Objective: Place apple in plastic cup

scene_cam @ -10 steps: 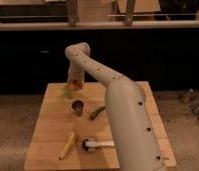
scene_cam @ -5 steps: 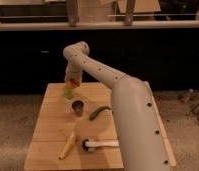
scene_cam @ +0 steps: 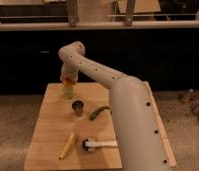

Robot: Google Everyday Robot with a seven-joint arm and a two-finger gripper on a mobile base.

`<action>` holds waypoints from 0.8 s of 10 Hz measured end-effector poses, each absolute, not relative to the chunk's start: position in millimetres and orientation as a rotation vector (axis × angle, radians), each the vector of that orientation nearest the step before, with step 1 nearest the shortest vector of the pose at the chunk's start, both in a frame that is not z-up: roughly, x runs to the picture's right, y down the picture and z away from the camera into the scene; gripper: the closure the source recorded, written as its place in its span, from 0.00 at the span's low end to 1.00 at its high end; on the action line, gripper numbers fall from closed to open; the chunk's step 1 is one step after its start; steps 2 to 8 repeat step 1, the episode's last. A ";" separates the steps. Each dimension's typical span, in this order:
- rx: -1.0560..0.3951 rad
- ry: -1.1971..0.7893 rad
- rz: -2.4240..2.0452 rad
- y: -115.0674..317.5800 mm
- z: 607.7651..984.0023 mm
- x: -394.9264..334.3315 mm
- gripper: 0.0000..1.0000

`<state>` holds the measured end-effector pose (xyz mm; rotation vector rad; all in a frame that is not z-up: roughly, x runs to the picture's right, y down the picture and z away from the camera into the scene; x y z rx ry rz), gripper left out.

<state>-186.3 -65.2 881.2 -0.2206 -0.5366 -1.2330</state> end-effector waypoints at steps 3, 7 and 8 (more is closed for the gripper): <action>-0.214 -0.537 -1.241 -66.4 881.6 -194.5 0.99; -0.214 -0.537 -1.241 -66.4 881.6 -194.5 0.99; -0.214 -0.537 -1.241 -66.4 881.6 -194.5 0.99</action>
